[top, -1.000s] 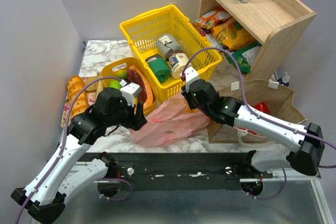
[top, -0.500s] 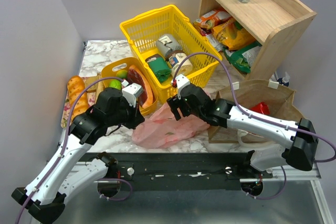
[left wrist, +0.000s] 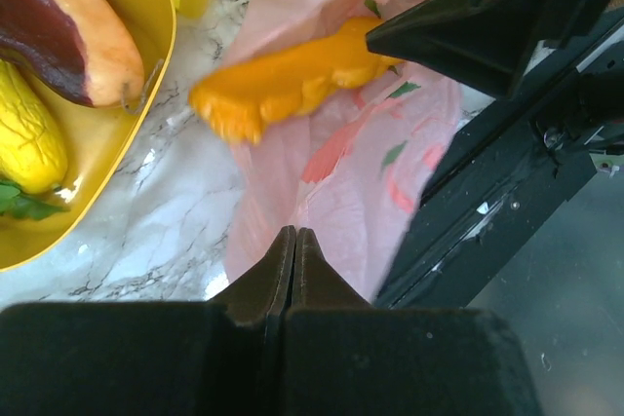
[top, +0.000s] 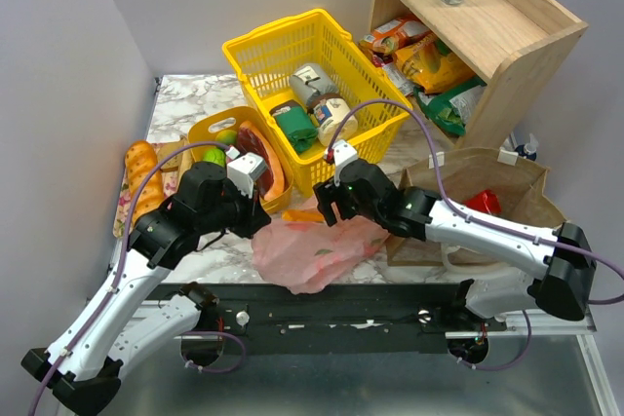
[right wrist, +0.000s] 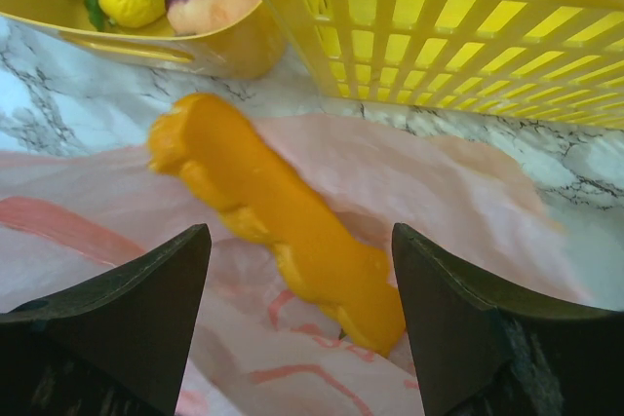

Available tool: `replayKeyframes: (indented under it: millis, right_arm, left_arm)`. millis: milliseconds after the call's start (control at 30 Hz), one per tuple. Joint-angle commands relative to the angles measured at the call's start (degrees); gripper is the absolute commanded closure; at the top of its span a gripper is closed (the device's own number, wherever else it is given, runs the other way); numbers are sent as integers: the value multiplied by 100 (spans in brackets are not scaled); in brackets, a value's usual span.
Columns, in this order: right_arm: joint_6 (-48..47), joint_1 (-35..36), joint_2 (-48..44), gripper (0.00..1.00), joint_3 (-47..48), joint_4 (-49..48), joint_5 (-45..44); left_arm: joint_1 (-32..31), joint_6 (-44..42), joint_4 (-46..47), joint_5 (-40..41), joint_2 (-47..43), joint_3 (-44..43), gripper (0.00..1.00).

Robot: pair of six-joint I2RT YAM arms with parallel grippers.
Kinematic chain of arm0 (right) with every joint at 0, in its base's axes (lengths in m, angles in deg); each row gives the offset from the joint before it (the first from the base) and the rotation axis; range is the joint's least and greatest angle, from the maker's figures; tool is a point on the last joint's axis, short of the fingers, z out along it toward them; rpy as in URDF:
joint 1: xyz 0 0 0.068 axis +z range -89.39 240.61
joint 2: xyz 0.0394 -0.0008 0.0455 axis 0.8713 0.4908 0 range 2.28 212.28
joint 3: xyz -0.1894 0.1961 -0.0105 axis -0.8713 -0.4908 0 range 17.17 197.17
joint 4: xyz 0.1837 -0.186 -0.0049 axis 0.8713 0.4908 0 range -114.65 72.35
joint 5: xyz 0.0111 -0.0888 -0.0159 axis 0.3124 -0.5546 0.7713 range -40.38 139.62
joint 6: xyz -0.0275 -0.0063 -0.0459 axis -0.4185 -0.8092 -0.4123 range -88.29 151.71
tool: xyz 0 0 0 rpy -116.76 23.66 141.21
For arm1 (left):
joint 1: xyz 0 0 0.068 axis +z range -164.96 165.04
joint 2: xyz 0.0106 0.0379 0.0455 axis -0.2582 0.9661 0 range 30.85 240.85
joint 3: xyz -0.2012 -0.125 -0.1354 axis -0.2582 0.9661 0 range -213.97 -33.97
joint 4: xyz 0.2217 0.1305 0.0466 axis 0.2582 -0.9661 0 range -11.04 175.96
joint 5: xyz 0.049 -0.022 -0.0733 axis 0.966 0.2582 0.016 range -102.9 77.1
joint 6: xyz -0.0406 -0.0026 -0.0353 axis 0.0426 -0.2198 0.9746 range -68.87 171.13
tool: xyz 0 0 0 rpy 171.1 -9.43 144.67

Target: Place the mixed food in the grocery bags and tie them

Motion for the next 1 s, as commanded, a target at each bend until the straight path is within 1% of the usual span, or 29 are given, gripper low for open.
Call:
replayKeyframes:
  millis: [0,33,133,167,267,333,500,667,733,833,933,967]
  right_arm:
    - [50,-67,243,17,210,-204,-244]
    - [15,-84,252,17,254,-204,-271]
    - [-151,-190,269,11,386,-195,-393]
    - [-204,-207,287,7,421,-186,-603]
    - [-345,-304,340,4,457,-160,-877]
    - [-442,-418,340,3,483,-212,-851]
    - [-758,-638,305,3,518,-502,-614]
    - [-1303,-656,348,4,501,-871,-140]
    - [-1584,-682,419,4,501,-959,-113]
    - [-1594,-875,594,5,536,-960,-165]
    - [-1576,-1139,674,7,431,-934,-8]
    - [-1585,-1165,665,9,387,-890,62]
  left_arm:
    - [19,-111,131,-150,-53,-116,100]
    - [19,-112,140,-115,-62,-125,100]
    - [19,-121,166,-88,-62,-125,100]
    - [19,-129,175,-80,-70,-125,100]
    - [19,-138,193,-106,-71,-116,100]
    - [19,-138,193,-115,-71,-116,100]
    - [27,-147,184,-141,-71,-125,100]
    - [19,-156,202,-132,-62,-125,100]
    - [19,-156,211,-141,-53,-116,100]
    - [19,-138,211,-132,-62,-116,100]
    - [27,-138,193,-106,-88,-142,100]
    - [19,-138,193,-88,-97,-142,100]
